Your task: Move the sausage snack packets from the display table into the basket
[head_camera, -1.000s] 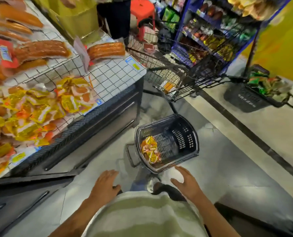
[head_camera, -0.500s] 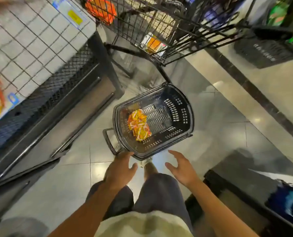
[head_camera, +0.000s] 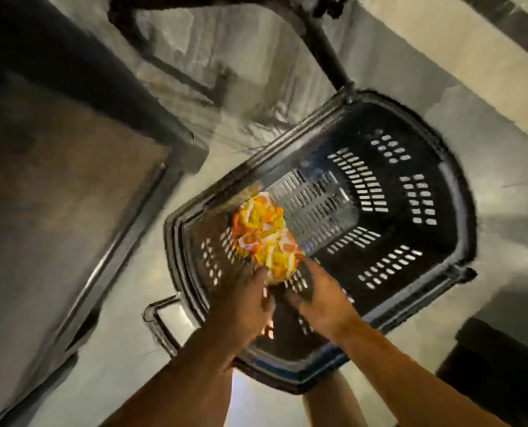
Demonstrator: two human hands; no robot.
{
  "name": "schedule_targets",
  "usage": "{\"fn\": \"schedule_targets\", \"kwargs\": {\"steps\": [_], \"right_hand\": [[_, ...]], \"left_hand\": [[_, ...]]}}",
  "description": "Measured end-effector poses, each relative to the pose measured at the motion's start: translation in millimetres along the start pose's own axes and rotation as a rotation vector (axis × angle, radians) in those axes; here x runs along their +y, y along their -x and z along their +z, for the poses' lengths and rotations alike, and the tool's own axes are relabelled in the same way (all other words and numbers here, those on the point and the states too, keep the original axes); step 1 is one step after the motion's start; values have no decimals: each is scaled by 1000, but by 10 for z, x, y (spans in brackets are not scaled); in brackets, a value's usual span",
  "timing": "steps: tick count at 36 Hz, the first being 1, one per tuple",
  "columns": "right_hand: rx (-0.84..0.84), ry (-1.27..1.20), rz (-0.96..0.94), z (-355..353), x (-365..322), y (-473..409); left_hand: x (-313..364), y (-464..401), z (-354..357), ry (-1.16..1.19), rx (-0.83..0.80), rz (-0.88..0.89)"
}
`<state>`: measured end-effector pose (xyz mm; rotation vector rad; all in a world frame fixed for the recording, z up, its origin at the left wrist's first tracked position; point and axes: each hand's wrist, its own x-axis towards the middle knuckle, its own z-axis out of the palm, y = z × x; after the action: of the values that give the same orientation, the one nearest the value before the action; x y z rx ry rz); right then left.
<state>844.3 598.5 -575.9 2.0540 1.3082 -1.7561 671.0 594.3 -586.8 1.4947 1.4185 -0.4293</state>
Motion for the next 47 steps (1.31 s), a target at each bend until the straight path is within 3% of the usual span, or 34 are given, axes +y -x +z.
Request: {"fn": "schedule_targets", "kwargs": {"steps": [5, 9, 12, 21, 25, 31, 36, 38, 43, 47], "right_hand": [[-51, 17, -3, 283, 309, -725], [-96, 117, 18, 431, 613, -1247], [-104, 131, 170, 527, 811, -1641], [67, 54, 291, 1093, 951, -2076], [179, 178, 363, 1237, 956, -2065], [118, 107, 413, 1113, 997, -2147], [-10, -266, 359, 858, 960, -2053], [-98, -255, 297, 688, 895, -1946], [-161, -227, 243, 256, 858, -1743], [-147, -177, 254, -180, 965, -1692]], "left_hand": [[-276, -654, 146, -150, -15, 37], [-447, -963, 292, -147, -80, -33], [-536, -1096, 406, -135, -124, -76], [-647, -1187, 659, -148, -131, -25], [-689, -1204, 693, -107, -94, -30], [-781, -1215, 636, -36, -77, -38], [-753, -1245, 582, 26, -53, -108], [-729, -1286, 571, 98, -53, -125], [-642, -1545, 596, 287, 178, -190], [-621, -1868, 624, 301, 291, -337]]}}
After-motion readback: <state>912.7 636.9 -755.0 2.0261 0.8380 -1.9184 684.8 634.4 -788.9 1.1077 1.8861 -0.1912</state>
